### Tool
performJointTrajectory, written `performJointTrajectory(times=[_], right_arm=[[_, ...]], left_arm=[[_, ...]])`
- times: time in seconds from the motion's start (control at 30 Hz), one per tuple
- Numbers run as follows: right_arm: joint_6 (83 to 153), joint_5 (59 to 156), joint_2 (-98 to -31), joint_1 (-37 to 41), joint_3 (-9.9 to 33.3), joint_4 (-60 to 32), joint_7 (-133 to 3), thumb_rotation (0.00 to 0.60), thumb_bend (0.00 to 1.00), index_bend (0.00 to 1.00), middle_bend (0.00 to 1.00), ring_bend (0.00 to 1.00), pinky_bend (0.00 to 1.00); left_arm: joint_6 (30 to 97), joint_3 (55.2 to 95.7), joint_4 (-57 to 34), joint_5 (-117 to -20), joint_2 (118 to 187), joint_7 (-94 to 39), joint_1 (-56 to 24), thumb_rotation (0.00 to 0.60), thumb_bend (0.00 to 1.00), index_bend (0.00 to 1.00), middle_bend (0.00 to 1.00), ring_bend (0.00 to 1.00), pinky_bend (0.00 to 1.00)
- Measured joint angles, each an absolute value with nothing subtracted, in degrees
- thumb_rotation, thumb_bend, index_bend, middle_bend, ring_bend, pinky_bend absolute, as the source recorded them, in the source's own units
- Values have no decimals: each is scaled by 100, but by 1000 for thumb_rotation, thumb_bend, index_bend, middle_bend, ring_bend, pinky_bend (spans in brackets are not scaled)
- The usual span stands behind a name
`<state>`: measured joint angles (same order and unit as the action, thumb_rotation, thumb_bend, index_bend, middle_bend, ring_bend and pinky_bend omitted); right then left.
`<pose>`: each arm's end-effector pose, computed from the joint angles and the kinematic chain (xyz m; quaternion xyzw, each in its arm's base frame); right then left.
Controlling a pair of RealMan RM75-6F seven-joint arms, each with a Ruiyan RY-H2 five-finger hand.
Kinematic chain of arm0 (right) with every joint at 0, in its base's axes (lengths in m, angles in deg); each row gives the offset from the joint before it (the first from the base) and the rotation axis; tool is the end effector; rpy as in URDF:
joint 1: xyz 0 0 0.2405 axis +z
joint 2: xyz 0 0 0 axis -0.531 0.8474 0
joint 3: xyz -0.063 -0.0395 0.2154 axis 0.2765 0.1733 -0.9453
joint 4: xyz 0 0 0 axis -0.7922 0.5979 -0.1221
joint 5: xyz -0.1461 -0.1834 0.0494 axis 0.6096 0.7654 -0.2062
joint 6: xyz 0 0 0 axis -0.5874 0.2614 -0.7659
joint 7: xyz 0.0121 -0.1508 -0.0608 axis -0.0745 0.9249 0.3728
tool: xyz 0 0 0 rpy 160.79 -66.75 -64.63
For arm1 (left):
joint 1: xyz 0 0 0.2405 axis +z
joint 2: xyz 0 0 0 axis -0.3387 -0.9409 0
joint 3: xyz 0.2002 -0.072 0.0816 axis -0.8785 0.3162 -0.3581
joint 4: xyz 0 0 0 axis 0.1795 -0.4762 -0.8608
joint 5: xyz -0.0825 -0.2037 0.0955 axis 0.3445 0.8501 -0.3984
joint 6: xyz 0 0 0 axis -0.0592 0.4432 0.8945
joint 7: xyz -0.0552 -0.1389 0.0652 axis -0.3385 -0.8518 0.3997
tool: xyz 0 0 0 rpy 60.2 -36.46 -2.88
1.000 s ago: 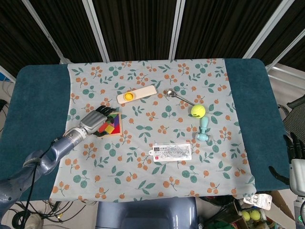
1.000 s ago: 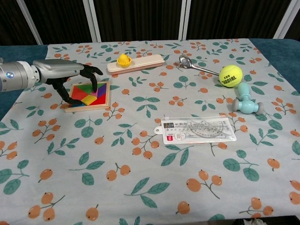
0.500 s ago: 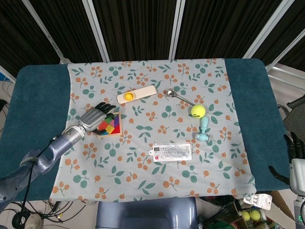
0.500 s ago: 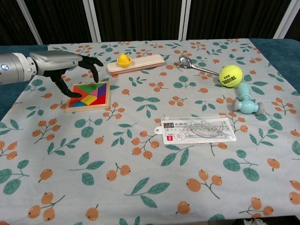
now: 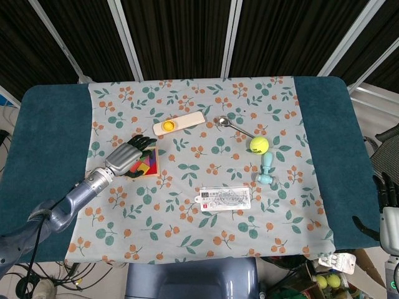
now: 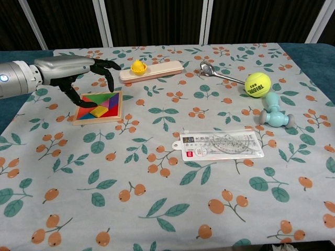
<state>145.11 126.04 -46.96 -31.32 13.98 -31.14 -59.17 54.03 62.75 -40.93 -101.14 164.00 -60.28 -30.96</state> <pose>-0.3083 -0.1968 0.1461 0.5278 -0.3509 0.3892 0.6684 -0.1931 0.4162 -0.0425 -0.8092 -0.3309 -0.3659 0.3191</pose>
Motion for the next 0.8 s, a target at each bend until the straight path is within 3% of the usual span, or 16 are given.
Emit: performJointTrajectory(times=[0.17,0.5,0.8], right_arm=[[14520,12608,-4699,-3133,1397,-3119,-5904,600,97,0,0,77,235],[14522,12552,-4704,-3140,1368,-3143,-5913,600,99,0,0,77,235],[14545,12541,-4711,-3145,1351,-3140,-5918,600,99,0,0,78,235]], left_arm=[[5259,6128,-3824,-10179,16230,-6194,-3097,600,348,404,37,0,0],[5070,6044,-3719,-10195,16152,-6261,-3104,600,531,408,37,0,0],[4934,6014,-3758,-10181,16182,-6265,-3113,600,535,413,37,0,0]])
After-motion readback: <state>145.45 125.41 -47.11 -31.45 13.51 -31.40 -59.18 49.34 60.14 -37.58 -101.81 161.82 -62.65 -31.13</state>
